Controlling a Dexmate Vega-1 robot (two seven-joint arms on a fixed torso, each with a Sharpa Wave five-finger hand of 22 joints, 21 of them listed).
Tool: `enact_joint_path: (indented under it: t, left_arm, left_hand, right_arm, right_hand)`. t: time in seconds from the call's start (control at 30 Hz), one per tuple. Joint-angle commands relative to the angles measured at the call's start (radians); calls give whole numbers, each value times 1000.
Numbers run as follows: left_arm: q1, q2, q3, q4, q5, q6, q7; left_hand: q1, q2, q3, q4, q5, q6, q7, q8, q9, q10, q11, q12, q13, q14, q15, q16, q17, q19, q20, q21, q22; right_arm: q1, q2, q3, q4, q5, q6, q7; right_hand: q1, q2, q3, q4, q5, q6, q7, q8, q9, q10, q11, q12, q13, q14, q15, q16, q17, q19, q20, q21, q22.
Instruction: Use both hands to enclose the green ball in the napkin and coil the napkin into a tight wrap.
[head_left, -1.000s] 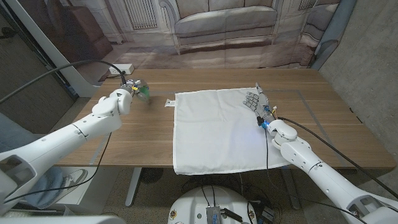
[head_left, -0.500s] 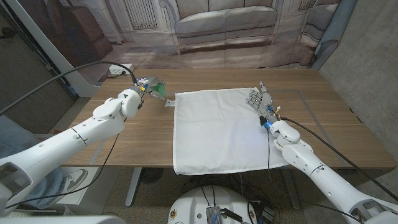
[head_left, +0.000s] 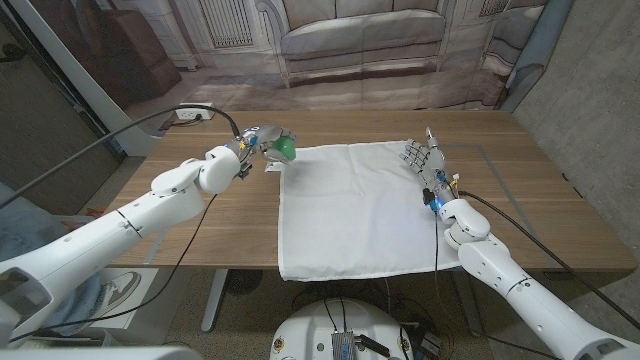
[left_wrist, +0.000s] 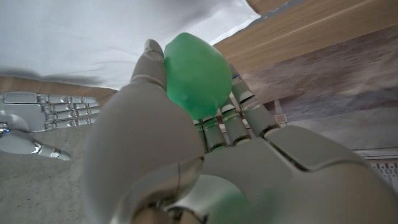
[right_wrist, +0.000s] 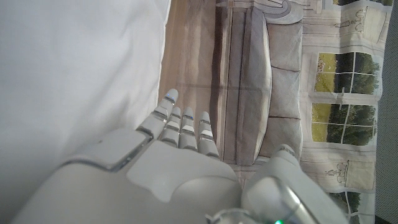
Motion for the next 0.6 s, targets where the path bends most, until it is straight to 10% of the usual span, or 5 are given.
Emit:
enact_joint_path:
  t: [0.03,0.6]
  left_arm:
    - [22,-9,-10,-7,5,-199,-7]
    - [-22,-79,34,59,128,-418,-27]
  left_hand:
    - [52,57,31,29,-2,7,1,0,4,23,-16,1,1,0,-71,1,3,-5,-4,-3,2]
    - [53,59,36,29,-3,18,-3,-1,3,28,-17,-1,1,4,-76,1,3,-8,-9,-6,3]
  right_arm:
    - [-36,-11,20,-26,20,30,14]
    - [-98,-55,64,-93,31,33,-6]
  right_hand:
    - [14,2,-1,-7,-1,10,21,4,4,8,-1,-3,3,5,4,6,4,6,-5,-1,6]
    - [14,3,-1,-7,-2,12,20,4,4,10,-1,-5,3,6,5,5,5,7,-5,-3,6]
